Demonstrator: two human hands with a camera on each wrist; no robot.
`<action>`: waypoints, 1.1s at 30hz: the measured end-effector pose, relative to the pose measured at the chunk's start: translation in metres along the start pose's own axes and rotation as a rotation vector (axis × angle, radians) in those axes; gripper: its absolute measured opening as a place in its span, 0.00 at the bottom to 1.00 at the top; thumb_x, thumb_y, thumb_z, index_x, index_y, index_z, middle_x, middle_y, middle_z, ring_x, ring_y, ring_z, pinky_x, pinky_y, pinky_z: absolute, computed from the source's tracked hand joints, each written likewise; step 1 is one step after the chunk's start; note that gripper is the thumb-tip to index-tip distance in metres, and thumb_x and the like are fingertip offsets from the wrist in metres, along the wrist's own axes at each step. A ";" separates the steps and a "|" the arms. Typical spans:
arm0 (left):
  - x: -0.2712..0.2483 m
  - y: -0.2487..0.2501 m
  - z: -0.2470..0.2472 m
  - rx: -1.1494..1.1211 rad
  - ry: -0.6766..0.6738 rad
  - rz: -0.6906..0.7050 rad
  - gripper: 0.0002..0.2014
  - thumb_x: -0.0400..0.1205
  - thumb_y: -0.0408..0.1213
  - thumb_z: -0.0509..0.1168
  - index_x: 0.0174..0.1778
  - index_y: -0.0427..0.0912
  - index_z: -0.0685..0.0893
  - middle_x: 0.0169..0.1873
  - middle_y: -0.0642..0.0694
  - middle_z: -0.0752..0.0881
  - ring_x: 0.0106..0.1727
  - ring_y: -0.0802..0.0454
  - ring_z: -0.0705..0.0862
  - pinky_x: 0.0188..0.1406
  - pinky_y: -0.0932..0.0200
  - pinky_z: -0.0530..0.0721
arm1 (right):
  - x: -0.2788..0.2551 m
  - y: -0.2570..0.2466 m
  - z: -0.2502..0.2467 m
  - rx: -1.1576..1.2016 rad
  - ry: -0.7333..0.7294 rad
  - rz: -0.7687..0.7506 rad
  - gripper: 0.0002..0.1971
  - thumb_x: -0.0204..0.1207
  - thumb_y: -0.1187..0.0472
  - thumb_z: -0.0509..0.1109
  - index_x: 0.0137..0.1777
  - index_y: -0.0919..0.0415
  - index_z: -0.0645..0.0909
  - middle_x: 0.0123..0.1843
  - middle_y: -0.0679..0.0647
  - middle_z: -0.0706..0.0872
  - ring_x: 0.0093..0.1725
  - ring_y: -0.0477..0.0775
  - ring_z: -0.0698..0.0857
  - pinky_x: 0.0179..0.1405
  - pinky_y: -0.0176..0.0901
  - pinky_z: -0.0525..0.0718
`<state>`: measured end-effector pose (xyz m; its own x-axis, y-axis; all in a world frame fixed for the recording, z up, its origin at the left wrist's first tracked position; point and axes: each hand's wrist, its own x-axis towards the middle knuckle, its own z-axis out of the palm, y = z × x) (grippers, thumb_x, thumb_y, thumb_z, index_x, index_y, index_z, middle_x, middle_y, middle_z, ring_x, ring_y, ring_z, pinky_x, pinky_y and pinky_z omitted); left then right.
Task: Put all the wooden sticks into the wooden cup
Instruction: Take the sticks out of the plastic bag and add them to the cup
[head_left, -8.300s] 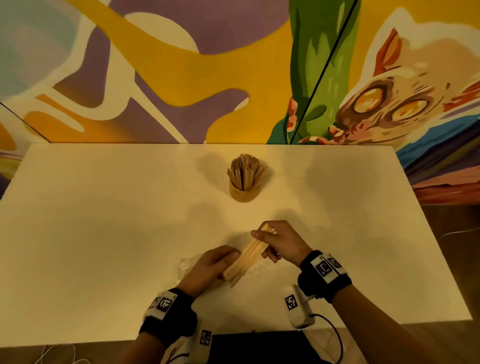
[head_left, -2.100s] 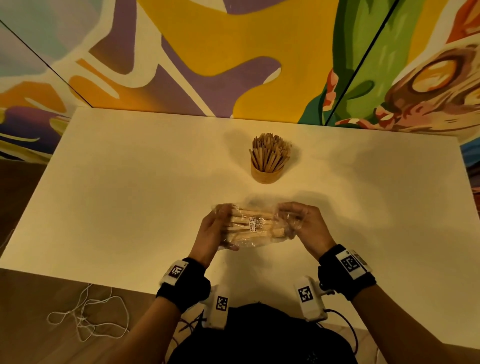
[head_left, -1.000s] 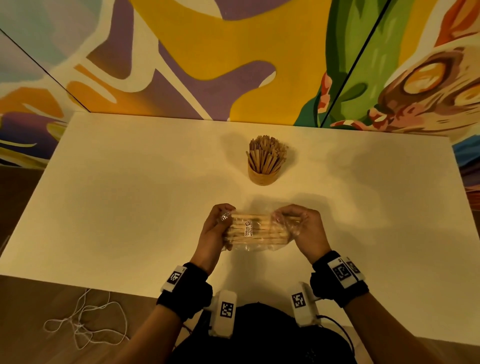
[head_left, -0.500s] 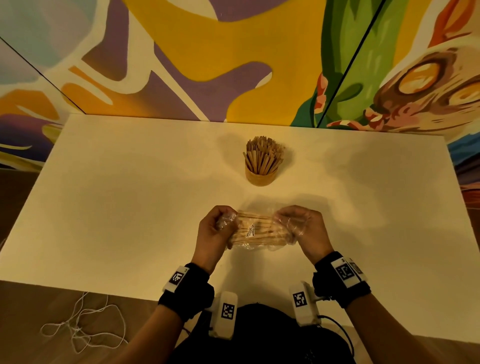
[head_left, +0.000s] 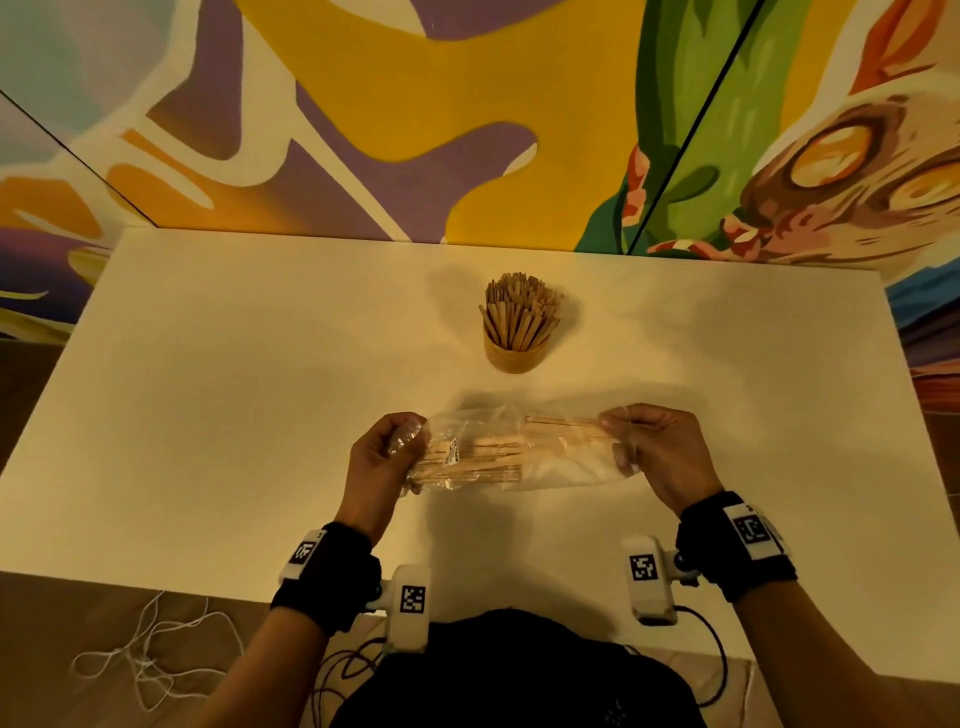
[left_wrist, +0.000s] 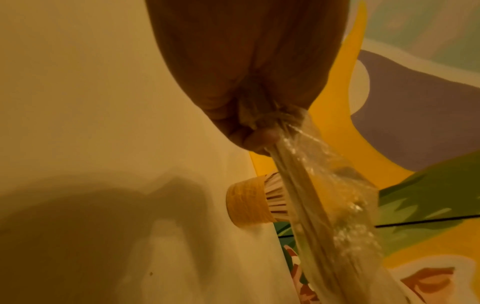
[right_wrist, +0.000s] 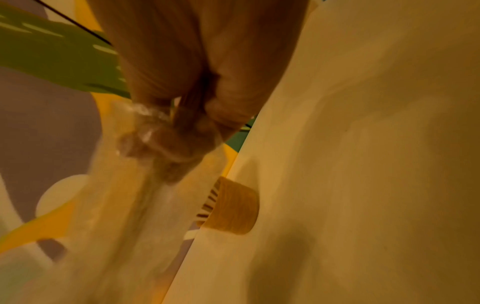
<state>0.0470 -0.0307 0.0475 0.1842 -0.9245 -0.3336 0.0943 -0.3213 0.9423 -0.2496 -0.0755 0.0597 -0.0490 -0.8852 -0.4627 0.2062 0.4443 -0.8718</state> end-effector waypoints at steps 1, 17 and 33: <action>0.002 -0.003 -0.004 0.006 -0.005 -0.012 0.03 0.81 0.31 0.67 0.46 0.34 0.83 0.35 0.44 0.82 0.23 0.53 0.73 0.20 0.61 0.72 | 0.001 -0.001 -0.005 0.009 0.008 0.003 0.01 0.71 0.76 0.73 0.41 0.74 0.86 0.26 0.62 0.83 0.17 0.53 0.73 0.18 0.38 0.71; 0.024 -0.049 -0.052 -0.128 0.022 -0.282 0.07 0.85 0.29 0.60 0.49 0.38 0.84 0.35 0.45 0.82 0.24 0.56 0.77 0.21 0.67 0.73 | 0.019 0.017 -0.053 0.017 0.168 0.115 0.02 0.74 0.76 0.72 0.44 0.74 0.86 0.27 0.58 0.83 0.21 0.51 0.74 0.19 0.39 0.71; 0.033 -0.090 -0.077 0.565 0.045 -0.214 0.20 0.78 0.41 0.73 0.65 0.44 0.79 0.62 0.43 0.83 0.63 0.42 0.81 0.59 0.48 0.78 | 0.012 0.022 -0.054 0.054 0.210 0.087 0.03 0.74 0.75 0.72 0.44 0.74 0.87 0.30 0.61 0.82 0.22 0.52 0.75 0.20 0.40 0.72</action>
<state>0.1196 -0.0169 -0.0506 0.2612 -0.8218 -0.5064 -0.3981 -0.5696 0.7191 -0.2987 -0.0686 0.0262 -0.2298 -0.7934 -0.5637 0.2700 0.5044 -0.8201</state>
